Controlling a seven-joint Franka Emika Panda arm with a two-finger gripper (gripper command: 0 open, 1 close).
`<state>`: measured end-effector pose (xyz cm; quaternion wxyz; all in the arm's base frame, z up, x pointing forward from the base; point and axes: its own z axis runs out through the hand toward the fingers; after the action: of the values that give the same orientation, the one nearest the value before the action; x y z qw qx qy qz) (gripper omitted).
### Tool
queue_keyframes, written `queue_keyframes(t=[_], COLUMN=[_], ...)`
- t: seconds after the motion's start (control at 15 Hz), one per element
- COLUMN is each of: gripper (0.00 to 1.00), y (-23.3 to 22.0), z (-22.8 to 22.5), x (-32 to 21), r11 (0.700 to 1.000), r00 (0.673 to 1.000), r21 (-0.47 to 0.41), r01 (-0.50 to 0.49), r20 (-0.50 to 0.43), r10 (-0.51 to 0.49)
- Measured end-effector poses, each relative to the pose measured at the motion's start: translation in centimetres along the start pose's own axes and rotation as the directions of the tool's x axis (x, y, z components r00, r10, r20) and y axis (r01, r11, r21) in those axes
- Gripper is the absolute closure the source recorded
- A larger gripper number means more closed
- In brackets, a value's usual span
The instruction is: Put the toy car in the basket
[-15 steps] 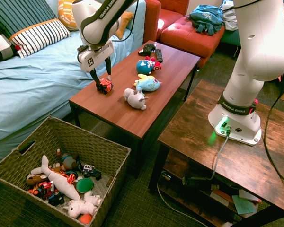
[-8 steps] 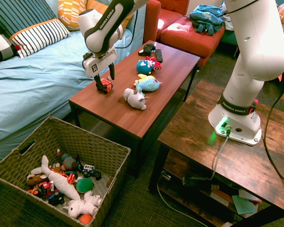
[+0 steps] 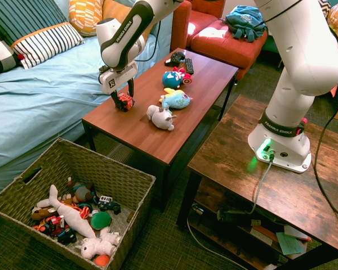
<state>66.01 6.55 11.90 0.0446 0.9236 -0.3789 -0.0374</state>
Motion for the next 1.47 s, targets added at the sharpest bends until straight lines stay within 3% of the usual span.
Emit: queue_keyframes(t=[1.0,1.2,1.33,1.47], gripper=[1.0,1.0,1.0,1.0], y=[0.2,1.9,1.1,-1.2], z=[-0.7,-7.0,-13.2,-21.0], x=[0.0,-0.4,-3.1,-8.4], r11=[1.0,0.992,0.987,0.977], r00=[1.0,0.993,0.977,0.94], r21=[0.017,0.124,0.152,0.142], r01=[-0.007,-0.016,0.049,0.156], r20=[-0.023,-0.115,-0.213,-0.325], r10=[0.008,0.03,-0.016,-0.103])
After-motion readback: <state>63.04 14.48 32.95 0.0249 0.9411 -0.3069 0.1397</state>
